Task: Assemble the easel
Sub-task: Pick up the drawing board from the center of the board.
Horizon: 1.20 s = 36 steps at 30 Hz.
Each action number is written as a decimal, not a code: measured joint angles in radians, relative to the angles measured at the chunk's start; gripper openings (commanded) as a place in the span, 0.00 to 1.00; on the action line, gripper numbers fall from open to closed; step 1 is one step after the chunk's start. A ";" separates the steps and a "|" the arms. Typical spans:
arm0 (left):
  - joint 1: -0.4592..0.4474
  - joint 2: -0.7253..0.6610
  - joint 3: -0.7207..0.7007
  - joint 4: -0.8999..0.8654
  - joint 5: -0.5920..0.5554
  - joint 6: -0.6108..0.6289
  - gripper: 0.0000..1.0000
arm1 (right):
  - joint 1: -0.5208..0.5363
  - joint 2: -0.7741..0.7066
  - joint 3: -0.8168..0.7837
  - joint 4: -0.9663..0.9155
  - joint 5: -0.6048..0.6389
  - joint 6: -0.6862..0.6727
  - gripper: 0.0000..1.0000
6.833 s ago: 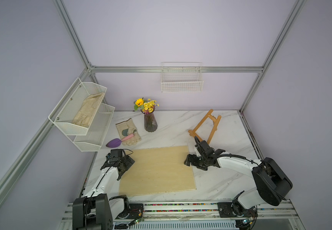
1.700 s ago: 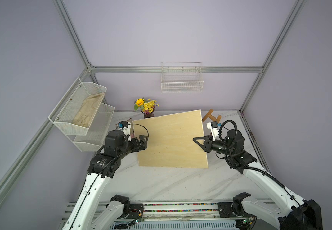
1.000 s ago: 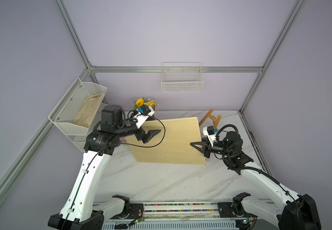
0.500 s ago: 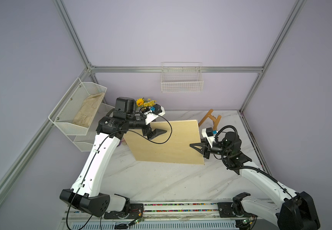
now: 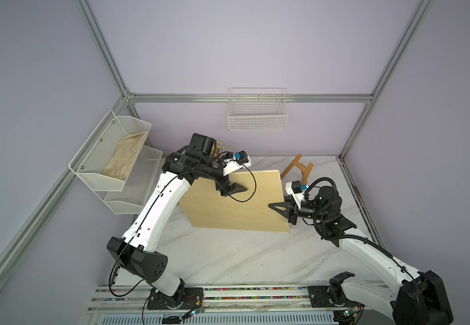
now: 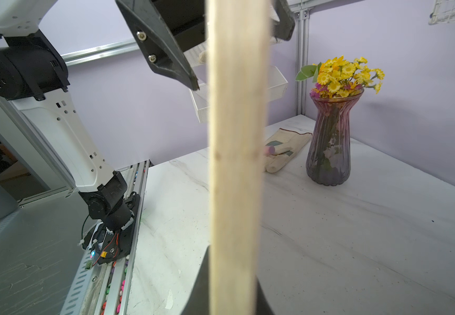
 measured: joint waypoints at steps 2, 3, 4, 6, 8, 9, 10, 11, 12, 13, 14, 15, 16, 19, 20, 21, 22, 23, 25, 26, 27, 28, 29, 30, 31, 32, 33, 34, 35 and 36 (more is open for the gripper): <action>-0.005 0.009 0.008 -0.020 -0.008 0.014 0.90 | 0.000 0.004 0.000 0.006 -0.003 0.000 0.00; -0.007 0.014 0.014 -0.030 -0.010 0.019 0.89 | 0.000 0.006 0.000 0.008 -0.003 0.000 0.00; -0.008 0.020 0.020 -0.039 -0.012 0.022 0.88 | 0.000 0.009 0.000 0.010 -0.003 0.000 0.00; -0.009 0.040 0.049 -0.065 -0.016 0.035 0.86 | 0.000 0.013 0.000 0.014 -0.004 0.000 0.00; -0.010 0.065 0.089 -0.095 -0.018 0.045 0.82 | 0.000 0.013 0.000 0.018 -0.005 0.000 0.00; -0.010 0.078 0.109 -0.111 -0.018 0.050 0.81 | 0.000 0.013 0.000 0.020 -0.006 0.000 0.00; -0.011 0.087 0.125 -0.126 -0.018 0.055 0.80 | 0.000 0.014 0.000 0.022 -0.007 0.000 0.00; -0.011 0.095 0.140 -0.144 -0.019 0.060 0.79 | 0.000 0.015 0.000 0.024 -0.007 0.000 0.00; -0.012 0.100 0.148 -0.157 -0.019 0.063 0.79 | 0.000 0.016 -0.001 0.026 -0.007 0.000 0.00; -0.013 0.103 0.154 -0.174 -0.021 0.065 0.78 | 0.000 0.017 -0.001 0.028 -0.007 0.000 0.00; -0.015 0.104 0.158 -0.189 -0.022 0.068 0.77 | 0.000 0.017 -0.003 0.031 -0.007 0.000 0.00; -0.016 0.104 0.160 -0.200 -0.023 0.068 0.76 | 0.000 0.017 -0.005 0.035 -0.008 0.000 0.00; -0.017 0.104 0.163 -0.213 -0.023 0.069 0.76 | 0.000 0.017 -0.006 0.039 -0.008 0.000 0.00; -0.022 0.104 0.170 -0.234 -0.023 0.069 0.71 | 0.000 0.017 -0.008 0.043 -0.008 0.001 0.00; -0.022 0.104 0.173 -0.241 -0.023 0.072 0.71 | 0.000 0.017 -0.009 0.043 -0.008 0.000 0.00; -0.023 0.104 0.174 -0.244 -0.024 0.072 0.70 | 0.000 0.017 -0.010 0.045 -0.008 0.001 0.00; -0.024 0.104 0.176 -0.246 -0.024 0.072 0.68 | 0.000 0.017 -0.010 0.045 -0.008 0.001 0.00; -0.025 0.104 0.177 -0.249 -0.025 0.072 0.67 | 0.000 0.017 -0.011 0.046 -0.008 0.002 0.00; -0.026 0.104 0.179 -0.251 -0.026 0.078 0.65 | 0.000 0.017 -0.011 0.047 -0.010 0.001 0.00; -0.027 0.106 0.180 -0.253 -0.025 0.080 0.61 | 0.000 0.017 -0.011 0.047 -0.011 0.000 0.00; -0.027 0.108 0.182 -0.253 -0.026 0.085 0.60 | 0.000 0.017 -0.011 0.047 -0.011 0.000 0.00; -0.027 0.110 0.183 -0.254 -0.027 0.089 0.60 | 0.000 0.017 -0.011 0.047 -0.013 -0.001 0.00; -0.027 0.114 0.185 -0.256 -0.026 0.090 0.58 | 0.000 0.017 -0.011 0.047 -0.013 0.000 0.00; -0.028 0.119 0.188 -0.261 -0.026 0.092 0.55 | 0.000 0.017 -0.011 0.047 -0.013 0.000 0.00; -0.028 0.125 0.195 -0.267 -0.025 0.096 0.53 | 0.000 0.017 -0.011 0.046 -0.012 0.001 0.00; -0.029 0.132 0.203 -0.271 -0.026 0.103 0.52 | 0.000 0.017 -0.012 0.045 -0.011 0.004 0.00; -0.029 0.138 0.211 -0.276 -0.026 0.106 0.51 | 0.000 0.017 -0.014 0.047 -0.011 0.005 0.00; -0.029 0.143 0.217 -0.282 -0.025 0.110 0.47 | 0.000 0.017 -0.016 0.048 -0.009 0.006 0.00; -0.029 0.146 0.221 -0.288 -0.026 0.113 0.46 | 0.000 0.017 -0.018 0.048 -0.007 0.006 0.00; -0.031 0.147 0.224 -0.292 -0.026 0.114 0.44 | 0.000 0.017 -0.020 0.050 -0.006 0.007 0.00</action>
